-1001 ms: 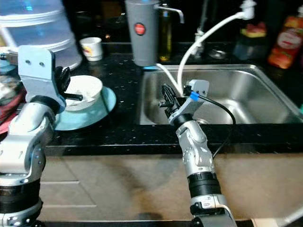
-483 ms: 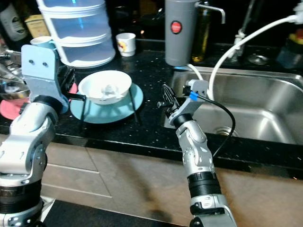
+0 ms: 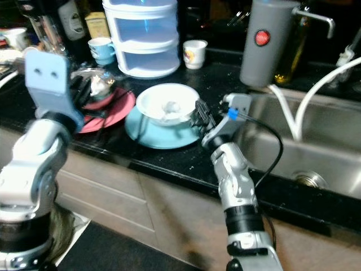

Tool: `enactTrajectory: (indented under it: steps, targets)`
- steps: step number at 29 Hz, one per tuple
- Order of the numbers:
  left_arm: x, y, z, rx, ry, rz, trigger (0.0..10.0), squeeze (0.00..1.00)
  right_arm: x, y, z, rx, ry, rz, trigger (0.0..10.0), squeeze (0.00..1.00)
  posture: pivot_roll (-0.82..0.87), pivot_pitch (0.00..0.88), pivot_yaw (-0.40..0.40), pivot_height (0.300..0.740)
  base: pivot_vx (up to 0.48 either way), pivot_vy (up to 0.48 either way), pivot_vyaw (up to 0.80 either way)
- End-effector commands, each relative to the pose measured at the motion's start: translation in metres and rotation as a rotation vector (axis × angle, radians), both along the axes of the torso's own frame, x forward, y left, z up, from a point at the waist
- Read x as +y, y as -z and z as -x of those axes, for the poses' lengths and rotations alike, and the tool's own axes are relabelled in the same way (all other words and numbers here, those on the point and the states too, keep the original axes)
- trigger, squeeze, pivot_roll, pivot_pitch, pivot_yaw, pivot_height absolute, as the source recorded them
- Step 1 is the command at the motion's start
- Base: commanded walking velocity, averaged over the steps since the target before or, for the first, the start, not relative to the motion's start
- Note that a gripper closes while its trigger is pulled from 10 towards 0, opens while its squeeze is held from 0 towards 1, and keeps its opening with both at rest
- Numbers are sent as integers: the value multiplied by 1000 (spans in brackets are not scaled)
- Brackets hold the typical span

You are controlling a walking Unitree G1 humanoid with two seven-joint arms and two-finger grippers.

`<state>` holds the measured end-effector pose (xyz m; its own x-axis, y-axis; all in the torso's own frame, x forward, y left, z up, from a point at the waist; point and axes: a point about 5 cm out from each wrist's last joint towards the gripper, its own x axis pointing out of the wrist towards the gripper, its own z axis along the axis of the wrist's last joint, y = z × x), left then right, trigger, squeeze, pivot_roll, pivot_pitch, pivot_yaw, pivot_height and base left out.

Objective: Kitchen organization

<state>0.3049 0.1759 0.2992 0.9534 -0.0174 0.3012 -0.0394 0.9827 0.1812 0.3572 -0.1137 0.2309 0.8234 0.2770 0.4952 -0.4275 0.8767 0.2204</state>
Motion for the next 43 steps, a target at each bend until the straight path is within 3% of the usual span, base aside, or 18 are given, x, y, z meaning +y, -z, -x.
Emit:
enactTrajectory:
  steps: [1, 11, 26, 31, 36, 43]
  targets:
    - [-2, 0, 0, 8, 10, -11, 10000, 0, -5, 6, -1, 32, 18, -16, 10000, 0, 156, 69, 22, 740, 0, 0, 0]
    - [-6, -5, -1, -5, 52, -12, 10000, 0, -11, 6, -4, 59, 54, -45, 10000, 0, 157, 72, 26, 740, 0, 0, -514]
    - [0, -6, -2, -9, 27, 22, 10000, 0, -9, 5, -5, 46, 59, -26, 10000, 0, 157, 78, 23, 740, 0, 0, 0]
    - [1, -4, -2, -3, 28, 71, 10000, 0, -10, 5, -5, 46, 60, -26, 10000, 0, 155, 77, 22, 740, 0, 0, 0]
    - [2, -4, -2, 1, 22, 48, 10000, 0, -10, 5, -5, 46, 60, -25, 10000, 0, 156, 78, 20, 740, 0, 0, 0]
    - [2, -4, -2, 3, 15, 46, 10000, 0, -10, 4, -4, 42, 59, -26, 10000, 0, 155, 77, 19, 740, 0, -480, 0]
